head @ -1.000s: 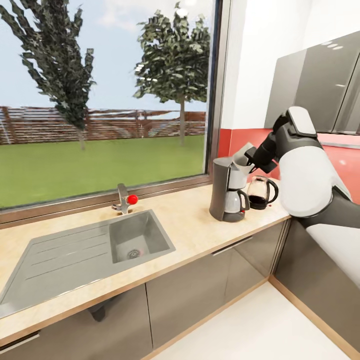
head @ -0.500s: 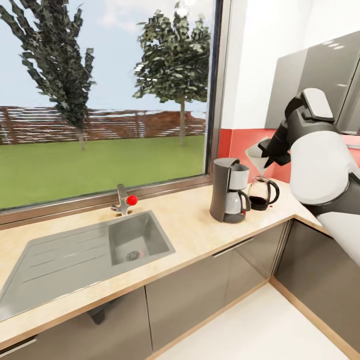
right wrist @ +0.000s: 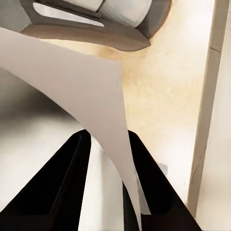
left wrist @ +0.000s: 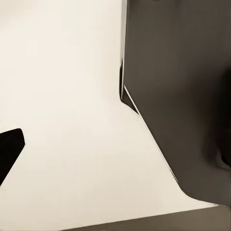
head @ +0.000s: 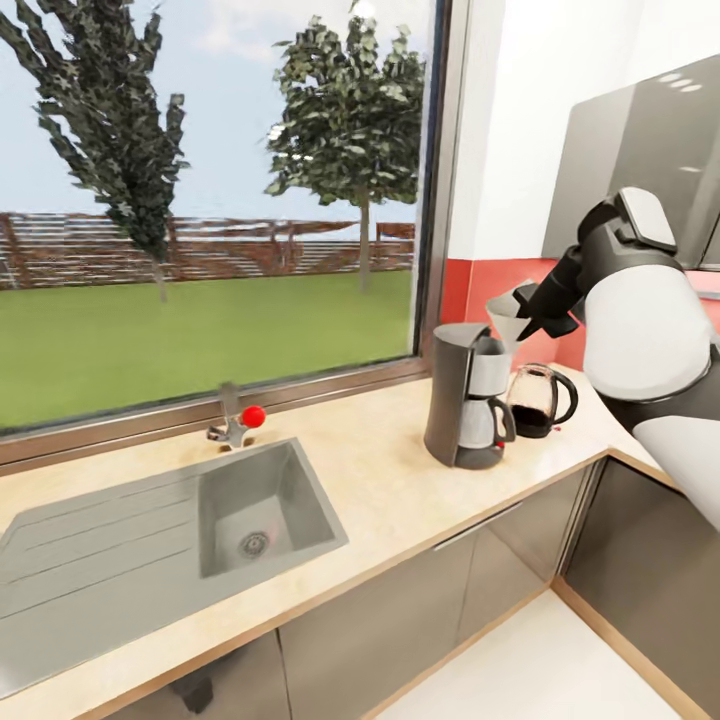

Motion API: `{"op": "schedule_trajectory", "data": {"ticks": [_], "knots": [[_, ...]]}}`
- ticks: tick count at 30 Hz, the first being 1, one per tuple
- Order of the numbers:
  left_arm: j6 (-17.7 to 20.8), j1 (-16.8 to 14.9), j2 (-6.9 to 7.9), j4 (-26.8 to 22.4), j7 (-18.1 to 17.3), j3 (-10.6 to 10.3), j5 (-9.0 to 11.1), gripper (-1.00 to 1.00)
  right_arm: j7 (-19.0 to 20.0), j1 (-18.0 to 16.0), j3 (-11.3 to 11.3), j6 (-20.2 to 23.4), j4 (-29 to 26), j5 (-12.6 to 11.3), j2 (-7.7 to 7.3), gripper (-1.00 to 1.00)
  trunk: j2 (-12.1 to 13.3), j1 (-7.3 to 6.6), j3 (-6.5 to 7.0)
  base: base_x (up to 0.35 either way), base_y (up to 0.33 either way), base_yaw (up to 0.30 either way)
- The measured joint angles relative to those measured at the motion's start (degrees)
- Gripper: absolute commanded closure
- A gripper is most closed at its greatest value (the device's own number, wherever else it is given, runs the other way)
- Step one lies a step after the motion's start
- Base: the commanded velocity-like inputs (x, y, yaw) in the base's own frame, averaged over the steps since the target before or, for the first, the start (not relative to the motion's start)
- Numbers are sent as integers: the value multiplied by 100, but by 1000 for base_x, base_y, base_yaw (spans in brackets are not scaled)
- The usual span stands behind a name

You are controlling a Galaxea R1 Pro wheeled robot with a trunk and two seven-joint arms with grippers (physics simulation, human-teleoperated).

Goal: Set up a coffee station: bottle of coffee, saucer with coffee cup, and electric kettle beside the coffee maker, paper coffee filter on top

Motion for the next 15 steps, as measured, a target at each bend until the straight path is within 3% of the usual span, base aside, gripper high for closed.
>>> {"op": "schedule_trajectory", "data": {"ticks": [12,15], "knots": [[12,27,-17,0,53,3,0,-100,1,-1,-30,8,17,17,5,100,0,1,0,302,-160,0],[12,28,-18,0,58,7,5,-100,1,0,-11,9,25,28,4,100,-2,2,1,43,-30,0]]}}
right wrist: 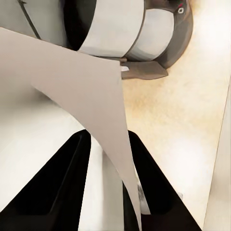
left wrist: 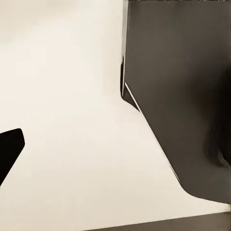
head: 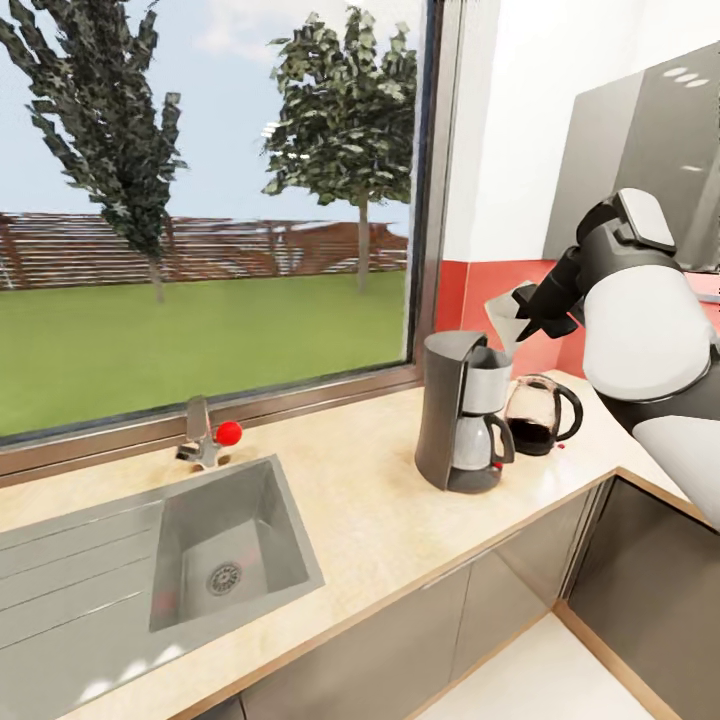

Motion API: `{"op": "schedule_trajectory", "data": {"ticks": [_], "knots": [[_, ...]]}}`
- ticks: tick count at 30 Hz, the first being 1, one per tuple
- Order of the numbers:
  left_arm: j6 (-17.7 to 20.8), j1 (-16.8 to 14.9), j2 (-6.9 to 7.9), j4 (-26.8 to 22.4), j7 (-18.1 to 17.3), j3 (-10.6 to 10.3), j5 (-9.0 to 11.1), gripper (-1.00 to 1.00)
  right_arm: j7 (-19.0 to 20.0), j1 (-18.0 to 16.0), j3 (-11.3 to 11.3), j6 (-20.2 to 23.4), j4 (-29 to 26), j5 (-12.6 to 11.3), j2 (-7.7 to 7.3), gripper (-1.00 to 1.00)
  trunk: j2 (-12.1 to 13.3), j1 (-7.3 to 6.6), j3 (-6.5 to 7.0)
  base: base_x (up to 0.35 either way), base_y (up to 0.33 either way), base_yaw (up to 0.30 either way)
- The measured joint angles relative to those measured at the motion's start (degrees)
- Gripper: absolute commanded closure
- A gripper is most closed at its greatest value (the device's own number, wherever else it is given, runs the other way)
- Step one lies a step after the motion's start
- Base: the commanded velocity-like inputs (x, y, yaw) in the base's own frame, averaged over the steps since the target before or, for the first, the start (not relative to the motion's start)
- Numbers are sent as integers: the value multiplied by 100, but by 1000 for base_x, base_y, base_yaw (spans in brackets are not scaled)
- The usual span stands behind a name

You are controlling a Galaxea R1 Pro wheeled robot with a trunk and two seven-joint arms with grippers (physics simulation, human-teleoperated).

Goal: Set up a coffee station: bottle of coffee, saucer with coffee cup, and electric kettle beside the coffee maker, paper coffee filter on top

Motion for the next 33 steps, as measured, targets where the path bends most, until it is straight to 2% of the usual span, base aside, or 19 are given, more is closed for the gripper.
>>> {"op": "schedule_trajectory", "data": {"ticks": [8,12,18,33], "knots": [[-1,145,0,0,0,5,10,-100,0,0,-34,0,33,-20,0,100,3,1,0,18,-4,0],[0,186,0,0,1,8,11,-100,0,0,-52,-1,33,-31,0,100,2,-1,0,197,0,0],[0,200,4,0,1,8,11,-100,0,0,-57,0,57,-29,6,100,4,0,0,242,0,0],[0,237,1,0,0,9,11,-100,0,0,-51,0,81,-17,0,100,4,1,0,55,-38,0]]}}
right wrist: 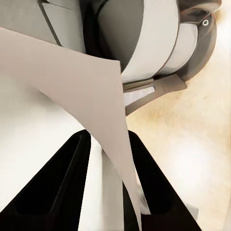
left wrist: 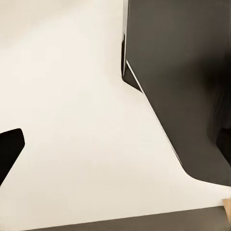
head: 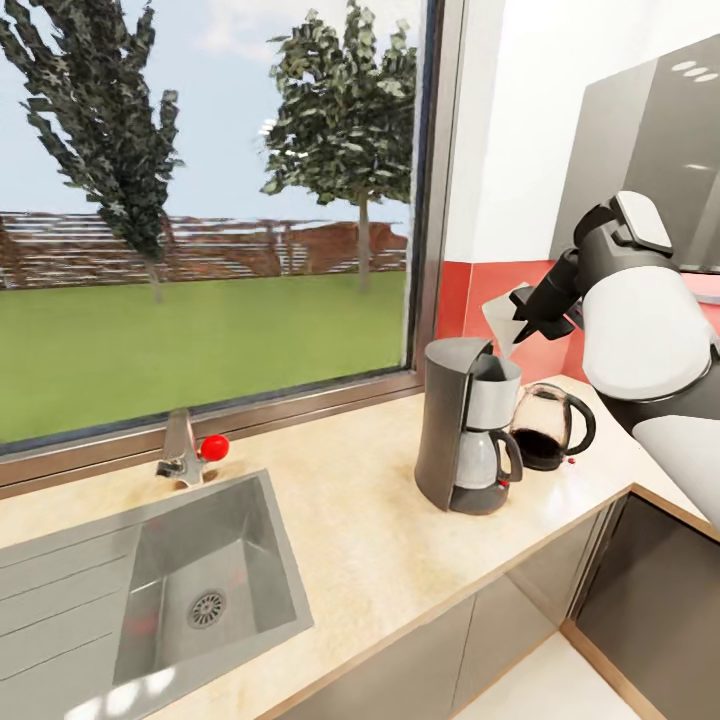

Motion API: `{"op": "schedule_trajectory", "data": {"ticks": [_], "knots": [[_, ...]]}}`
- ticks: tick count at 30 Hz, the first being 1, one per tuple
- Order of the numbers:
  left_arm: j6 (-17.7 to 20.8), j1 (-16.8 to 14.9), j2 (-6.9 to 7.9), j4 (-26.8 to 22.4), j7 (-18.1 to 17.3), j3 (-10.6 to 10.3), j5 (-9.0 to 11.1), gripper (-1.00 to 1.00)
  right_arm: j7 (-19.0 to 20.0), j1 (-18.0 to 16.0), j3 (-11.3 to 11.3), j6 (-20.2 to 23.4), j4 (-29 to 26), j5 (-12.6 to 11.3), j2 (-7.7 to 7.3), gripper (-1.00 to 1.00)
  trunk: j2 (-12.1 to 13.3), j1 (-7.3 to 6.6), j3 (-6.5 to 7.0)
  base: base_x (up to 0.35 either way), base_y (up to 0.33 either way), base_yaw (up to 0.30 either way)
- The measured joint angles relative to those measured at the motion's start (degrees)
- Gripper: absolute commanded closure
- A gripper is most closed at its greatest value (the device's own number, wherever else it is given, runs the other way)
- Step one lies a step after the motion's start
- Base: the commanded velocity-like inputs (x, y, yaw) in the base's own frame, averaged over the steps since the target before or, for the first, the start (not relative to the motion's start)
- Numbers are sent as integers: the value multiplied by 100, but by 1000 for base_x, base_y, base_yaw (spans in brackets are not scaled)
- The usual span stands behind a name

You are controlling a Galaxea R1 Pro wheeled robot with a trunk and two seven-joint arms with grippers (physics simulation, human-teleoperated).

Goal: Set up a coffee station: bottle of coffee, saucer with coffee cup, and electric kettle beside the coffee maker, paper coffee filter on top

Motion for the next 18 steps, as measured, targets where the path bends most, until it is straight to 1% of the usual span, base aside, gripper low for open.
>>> {"op": "schedule_trajectory", "data": {"ticks": [7,9,14,18], "knots": [[0,34,-6,0,-1,-5,0,-100,0,0,10,0,-8,1,-9,100,-1,0,0,16,-11,0],[0,35,-7,0,-2,-3,3,-100,0,0,10,0,-8,2,-5,100,-2,-1,0,129,-61,0],[0,35,-9,0,-3,0,13,-100,0,0,11,0,-14,1,-3,100,-1,-2,0,223,-82,0],[0,35,-9,0,-2,0,16,-100,0,0,16,0,-18,1,-8,100,-1,0,0,62,-20,0]]}}
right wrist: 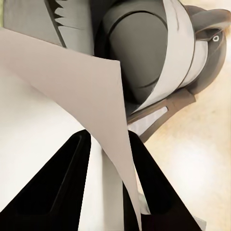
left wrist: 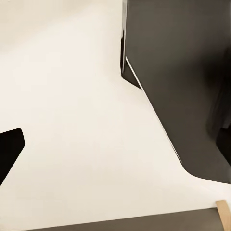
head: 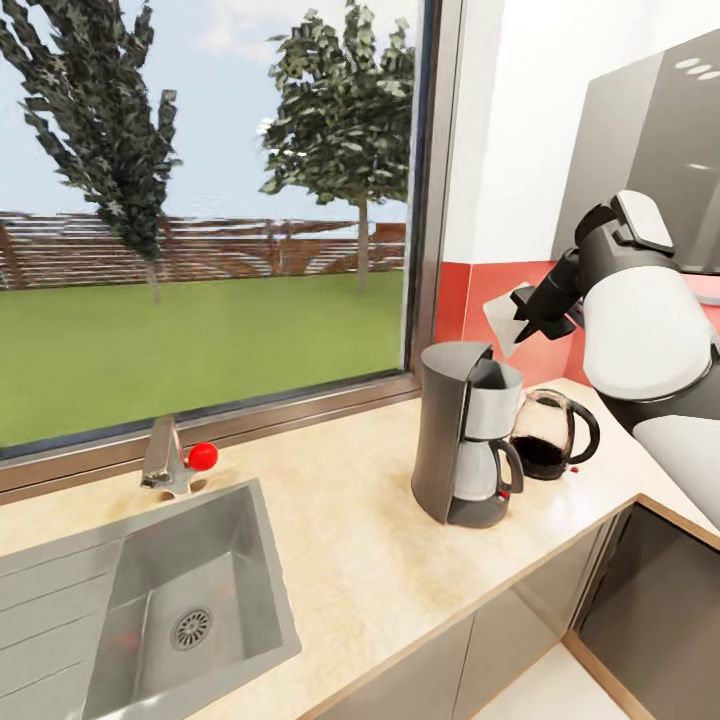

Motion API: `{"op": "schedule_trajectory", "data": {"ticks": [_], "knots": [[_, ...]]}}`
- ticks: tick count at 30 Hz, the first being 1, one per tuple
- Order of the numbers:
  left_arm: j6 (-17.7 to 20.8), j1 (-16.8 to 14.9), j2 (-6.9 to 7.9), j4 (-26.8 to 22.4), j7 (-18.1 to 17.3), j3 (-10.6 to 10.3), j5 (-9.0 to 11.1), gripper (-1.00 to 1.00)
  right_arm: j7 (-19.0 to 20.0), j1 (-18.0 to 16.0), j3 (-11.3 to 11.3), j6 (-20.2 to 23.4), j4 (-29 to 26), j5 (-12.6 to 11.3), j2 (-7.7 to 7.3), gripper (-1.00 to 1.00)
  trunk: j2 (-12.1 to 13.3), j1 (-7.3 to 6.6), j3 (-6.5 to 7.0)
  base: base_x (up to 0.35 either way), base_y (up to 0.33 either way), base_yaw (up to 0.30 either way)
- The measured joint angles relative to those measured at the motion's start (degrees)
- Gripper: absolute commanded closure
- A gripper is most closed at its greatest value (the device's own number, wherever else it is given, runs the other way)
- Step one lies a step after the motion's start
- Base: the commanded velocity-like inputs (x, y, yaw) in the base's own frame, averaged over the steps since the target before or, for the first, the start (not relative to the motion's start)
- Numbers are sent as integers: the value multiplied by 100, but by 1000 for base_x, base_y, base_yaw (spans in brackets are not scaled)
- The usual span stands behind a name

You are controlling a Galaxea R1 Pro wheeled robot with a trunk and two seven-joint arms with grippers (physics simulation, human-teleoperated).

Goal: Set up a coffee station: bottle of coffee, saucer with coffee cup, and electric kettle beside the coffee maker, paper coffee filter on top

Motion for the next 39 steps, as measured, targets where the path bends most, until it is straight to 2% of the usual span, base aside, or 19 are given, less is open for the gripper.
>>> {"op": "schedule_trajectory", "data": {"ticks": [11,39], "knots": [[0,0,0,0,-1,0,-1,-100,0,0,11,0,-7,-8,-5,100,1,0,0,116,-68,0],[0,0,-6,0,-3,0,0,-100,0,0,23,-3,-18,4,-25,100,0,0,0,29,-3,0]]}}
